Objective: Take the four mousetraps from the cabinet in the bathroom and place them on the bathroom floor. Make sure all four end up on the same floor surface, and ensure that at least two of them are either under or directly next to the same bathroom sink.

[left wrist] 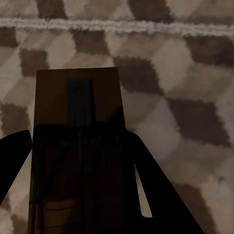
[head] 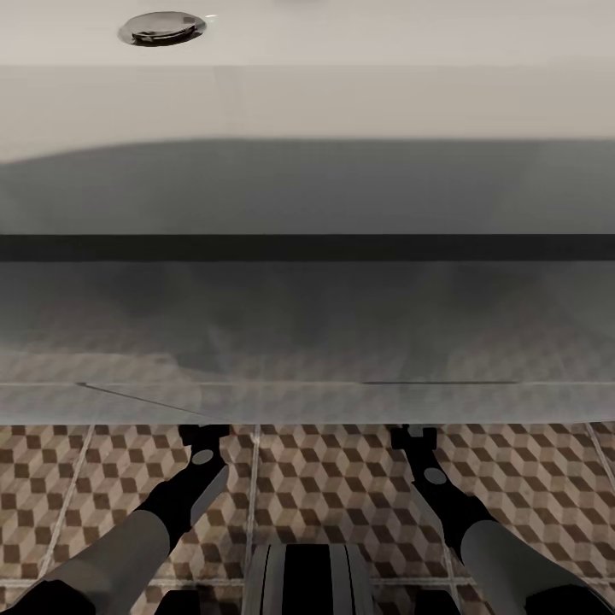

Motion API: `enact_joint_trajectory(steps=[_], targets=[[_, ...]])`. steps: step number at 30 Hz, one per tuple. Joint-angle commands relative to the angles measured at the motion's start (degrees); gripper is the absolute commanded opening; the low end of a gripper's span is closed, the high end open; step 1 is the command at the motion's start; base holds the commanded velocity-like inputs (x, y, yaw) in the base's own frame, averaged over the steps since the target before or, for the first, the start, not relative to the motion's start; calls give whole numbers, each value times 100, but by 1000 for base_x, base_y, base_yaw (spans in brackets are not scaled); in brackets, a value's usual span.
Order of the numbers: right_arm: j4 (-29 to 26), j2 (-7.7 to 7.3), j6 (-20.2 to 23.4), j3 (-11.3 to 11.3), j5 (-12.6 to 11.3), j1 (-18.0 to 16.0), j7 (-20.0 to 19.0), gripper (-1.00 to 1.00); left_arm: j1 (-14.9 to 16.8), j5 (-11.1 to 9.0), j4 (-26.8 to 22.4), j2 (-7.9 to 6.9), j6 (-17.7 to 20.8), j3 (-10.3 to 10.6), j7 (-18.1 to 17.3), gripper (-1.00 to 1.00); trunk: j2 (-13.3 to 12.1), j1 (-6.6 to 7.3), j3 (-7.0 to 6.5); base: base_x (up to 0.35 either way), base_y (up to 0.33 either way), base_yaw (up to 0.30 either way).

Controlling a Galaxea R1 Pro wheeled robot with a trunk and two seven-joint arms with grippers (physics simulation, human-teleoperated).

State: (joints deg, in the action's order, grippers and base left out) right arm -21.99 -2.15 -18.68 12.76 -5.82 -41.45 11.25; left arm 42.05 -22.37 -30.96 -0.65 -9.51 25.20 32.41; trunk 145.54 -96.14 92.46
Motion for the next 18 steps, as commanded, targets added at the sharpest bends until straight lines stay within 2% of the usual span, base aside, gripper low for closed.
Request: enact_joint_trajectory(steps=[1, 4, 7, 12, 14, 18], targets=[[2, -5, -21, 48, -60, -3, 27, -100, 5, -59, 2, -8, -33, 50, 34, -100, 1, 1, 3, 0, 0, 0], [3, -5, -21, 44, -54, -3, 27, -100, 5, -67, 23, 0, -29, 78, -16, -100, 1, 1, 3, 0, 0, 0], [4, -5, -18, 43, -58, -3, 27, -100, 5, -73, 51, 1, -20, 98, -262, -100, 1, 1, 3, 0, 0, 0], [3, -5, -17, 43, -59, -3, 27, -100, 5, -59, 67, -71, -17, 32, -1303, -100, 1, 1, 3, 0, 0, 0], [3, -5, -19, 43, -58, -3, 27, -100, 5, -58, 70, -110, -16, 10, -1493, -100, 1, 1, 3, 0, 0, 0], [4, -5, -16, 43, -56, -3, 27, -100, 5, -59, 77, -202, -11, -13, -1657, -100, 1, 1, 3, 0, 0, 0]])
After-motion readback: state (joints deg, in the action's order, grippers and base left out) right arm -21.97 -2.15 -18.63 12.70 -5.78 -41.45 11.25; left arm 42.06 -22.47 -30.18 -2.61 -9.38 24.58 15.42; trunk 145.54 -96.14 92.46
